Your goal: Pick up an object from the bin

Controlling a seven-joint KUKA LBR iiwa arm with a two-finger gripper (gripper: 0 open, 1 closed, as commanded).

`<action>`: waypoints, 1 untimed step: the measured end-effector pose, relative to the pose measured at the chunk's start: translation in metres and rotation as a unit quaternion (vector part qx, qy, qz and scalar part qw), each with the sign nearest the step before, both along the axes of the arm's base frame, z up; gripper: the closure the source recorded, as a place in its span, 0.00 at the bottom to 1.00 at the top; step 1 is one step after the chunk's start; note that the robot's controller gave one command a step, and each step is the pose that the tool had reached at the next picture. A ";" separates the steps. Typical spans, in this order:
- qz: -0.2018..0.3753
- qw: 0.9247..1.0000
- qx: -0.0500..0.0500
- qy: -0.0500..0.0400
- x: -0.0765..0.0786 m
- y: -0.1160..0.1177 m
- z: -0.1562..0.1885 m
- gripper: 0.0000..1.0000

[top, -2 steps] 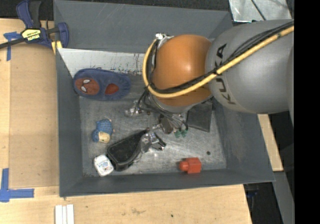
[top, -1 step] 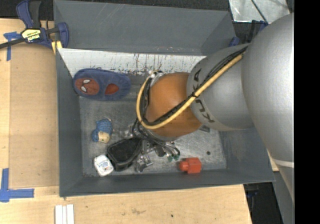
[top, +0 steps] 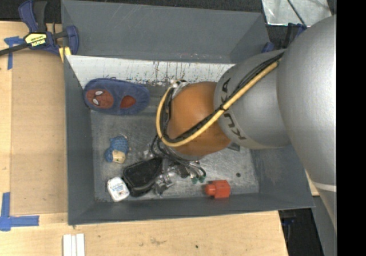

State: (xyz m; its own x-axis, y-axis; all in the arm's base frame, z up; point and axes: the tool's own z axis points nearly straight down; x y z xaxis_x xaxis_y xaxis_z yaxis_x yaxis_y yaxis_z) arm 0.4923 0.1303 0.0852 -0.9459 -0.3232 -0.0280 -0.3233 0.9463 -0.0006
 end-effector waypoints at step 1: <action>-0.039 0.999 -0.003 0.011 -0.002 -0.009 0.129 1.00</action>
Offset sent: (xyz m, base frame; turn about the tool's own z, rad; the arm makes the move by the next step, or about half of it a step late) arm -0.0033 -0.0088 0.1261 0.0782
